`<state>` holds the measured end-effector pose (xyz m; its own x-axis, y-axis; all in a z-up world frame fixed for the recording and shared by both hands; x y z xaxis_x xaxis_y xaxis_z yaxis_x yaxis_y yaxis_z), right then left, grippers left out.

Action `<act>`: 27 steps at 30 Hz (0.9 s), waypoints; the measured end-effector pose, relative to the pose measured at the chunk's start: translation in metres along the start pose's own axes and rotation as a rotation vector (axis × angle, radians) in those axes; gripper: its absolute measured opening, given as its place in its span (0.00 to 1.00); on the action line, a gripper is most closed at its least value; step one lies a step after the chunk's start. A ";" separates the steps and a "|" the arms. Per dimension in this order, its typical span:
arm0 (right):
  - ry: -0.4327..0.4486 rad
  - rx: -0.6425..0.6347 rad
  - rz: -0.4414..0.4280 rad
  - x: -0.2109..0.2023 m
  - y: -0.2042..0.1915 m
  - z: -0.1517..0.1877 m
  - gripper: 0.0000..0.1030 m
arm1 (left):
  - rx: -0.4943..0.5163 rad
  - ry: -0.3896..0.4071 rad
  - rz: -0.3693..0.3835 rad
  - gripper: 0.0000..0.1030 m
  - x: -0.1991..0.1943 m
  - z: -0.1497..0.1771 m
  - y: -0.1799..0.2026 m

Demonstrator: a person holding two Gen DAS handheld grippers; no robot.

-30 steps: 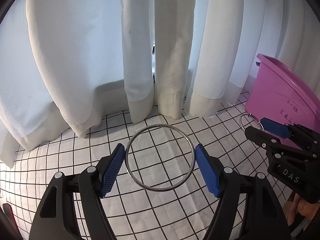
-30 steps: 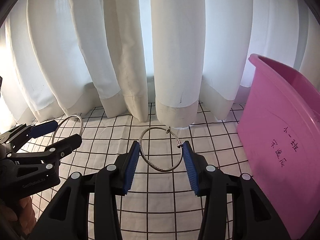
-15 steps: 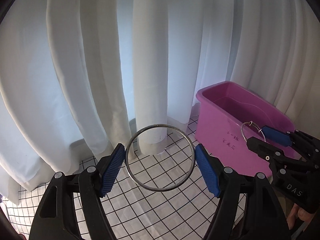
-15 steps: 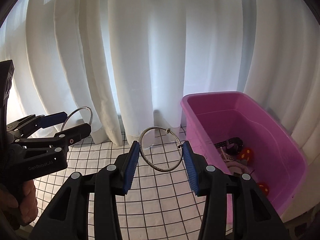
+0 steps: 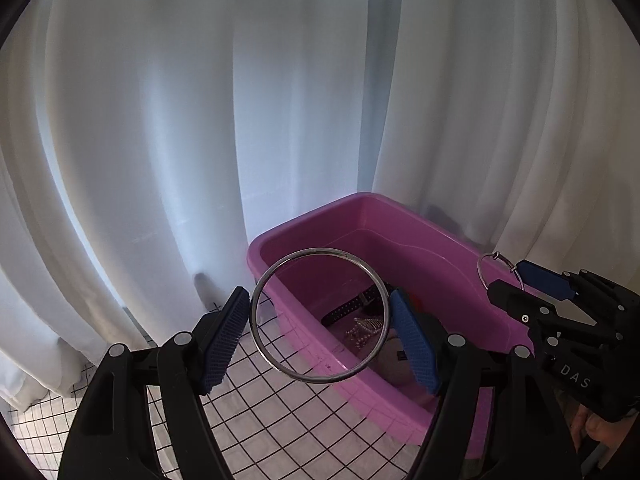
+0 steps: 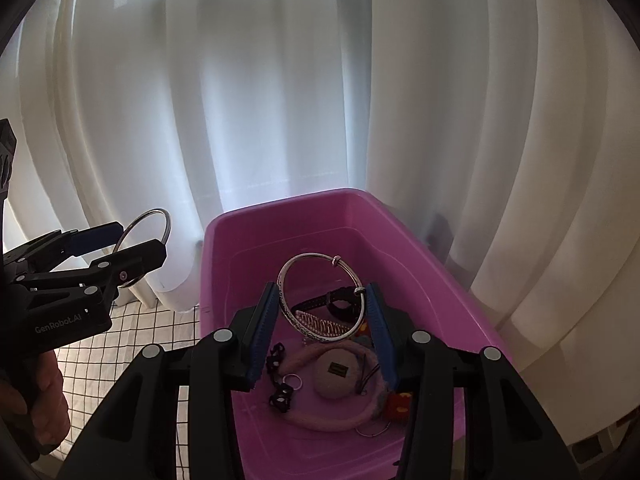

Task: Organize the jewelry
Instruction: 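Lift the large ring and thin bangle with both tools over the tub, then open both tools to drop the ring and bangle into the tub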

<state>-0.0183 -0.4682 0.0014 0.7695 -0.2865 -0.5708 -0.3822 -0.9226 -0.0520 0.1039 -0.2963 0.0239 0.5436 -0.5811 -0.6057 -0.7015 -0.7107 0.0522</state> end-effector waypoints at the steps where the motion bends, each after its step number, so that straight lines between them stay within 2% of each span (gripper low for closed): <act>1: -0.007 0.001 0.002 0.005 0.009 0.000 0.42 | 0.000 -0.006 -0.001 0.68 0.008 -0.003 0.008; 5: -0.043 0.019 -0.015 0.026 0.040 0.001 0.42 | 0.000 -0.037 -0.011 0.68 0.038 -0.009 0.035; 10: -0.108 0.036 -0.045 0.055 0.062 0.006 0.42 | -0.012 -0.084 -0.029 0.68 0.066 -0.016 0.051; 17: -0.203 0.034 -0.084 0.089 0.068 0.011 0.42 | -0.036 -0.165 -0.057 0.68 0.100 -0.014 0.058; 21: -0.245 0.040 -0.099 0.100 0.067 0.016 0.42 | -0.027 -0.210 -0.097 0.68 0.113 -0.010 0.059; 27: -0.272 0.044 -0.095 0.110 0.072 0.018 0.42 | -0.046 -0.278 -0.116 0.69 0.129 -0.002 0.055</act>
<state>0.0299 -0.5615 -0.0798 0.6399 -0.1144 -0.7599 -0.3412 -0.9283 -0.1476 0.1365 -0.4107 -0.0494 0.4676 -0.3683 -0.8036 -0.6171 -0.7869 0.0017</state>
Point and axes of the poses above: each gripper's, at about its wrist camera, not at the fingertips, and x roughly the way its jaws point, y to its right, z to its underside, the point moved 5 cm from there along x, roughly the way its jaws point, and after that the axes turned 2 degrees about y, right-handed, at the moved point
